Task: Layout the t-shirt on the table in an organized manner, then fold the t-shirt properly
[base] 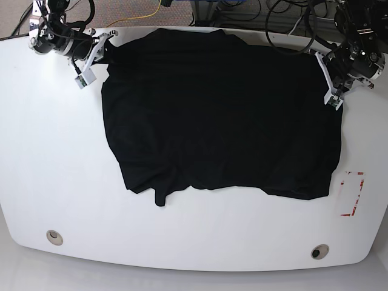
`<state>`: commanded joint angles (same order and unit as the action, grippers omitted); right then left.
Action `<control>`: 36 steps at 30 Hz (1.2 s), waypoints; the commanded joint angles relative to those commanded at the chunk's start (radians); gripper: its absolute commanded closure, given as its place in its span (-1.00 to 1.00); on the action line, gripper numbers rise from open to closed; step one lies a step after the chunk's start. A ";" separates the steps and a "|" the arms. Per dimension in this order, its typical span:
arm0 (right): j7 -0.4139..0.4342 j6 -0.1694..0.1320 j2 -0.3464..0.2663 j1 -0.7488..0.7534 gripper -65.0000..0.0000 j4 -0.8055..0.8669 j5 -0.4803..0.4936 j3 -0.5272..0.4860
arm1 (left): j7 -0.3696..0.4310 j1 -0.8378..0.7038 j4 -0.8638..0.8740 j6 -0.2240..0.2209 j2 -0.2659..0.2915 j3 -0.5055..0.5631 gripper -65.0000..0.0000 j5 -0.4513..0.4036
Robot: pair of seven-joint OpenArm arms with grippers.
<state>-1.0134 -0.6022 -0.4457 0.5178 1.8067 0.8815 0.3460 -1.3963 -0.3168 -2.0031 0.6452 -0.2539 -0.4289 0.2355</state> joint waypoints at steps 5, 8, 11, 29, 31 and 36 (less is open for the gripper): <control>0.000 0.037 0.002 0.017 0.34 0.005 0.000 0.002 | 0.000 -0.014 0.000 0.000 -0.002 0.000 0.94 0.000; 0.000 0.081 0.003 0.026 -0.10 0.021 0.002 0.005 | 0.000 -0.020 0.000 0.000 -0.021 0.000 0.57 0.000; 0.003 0.109 0.003 0.049 -0.36 0.058 0.002 0.006 | 0.000 -0.021 0.000 0.000 -0.040 -0.003 0.25 0.000; 0.003 0.173 0.041 -0.080 -0.41 0.176 0.000 0.035 | 0.000 0.041 -0.003 0.053 -0.061 -0.035 0.15 0.009; 0.002 0.173 0.043 -0.107 -0.41 0.176 0.000 0.034 | 0.000 0.038 -0.003 0.053 -0.061 -0.034 0.14 0.008; 0.002 0.173 0.043 -0.160 -0.41 0.160 0.000 0.032 | 0.000 0.034 -0.002 0.053 -0.060 -0.034 0.04 0.008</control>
<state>-1.0119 -0.4289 -0.4028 0.3583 1.9663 0.8815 0.3782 -1.3963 -0.2831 -2.0046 0.6981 -0.3138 -0.4626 0.2432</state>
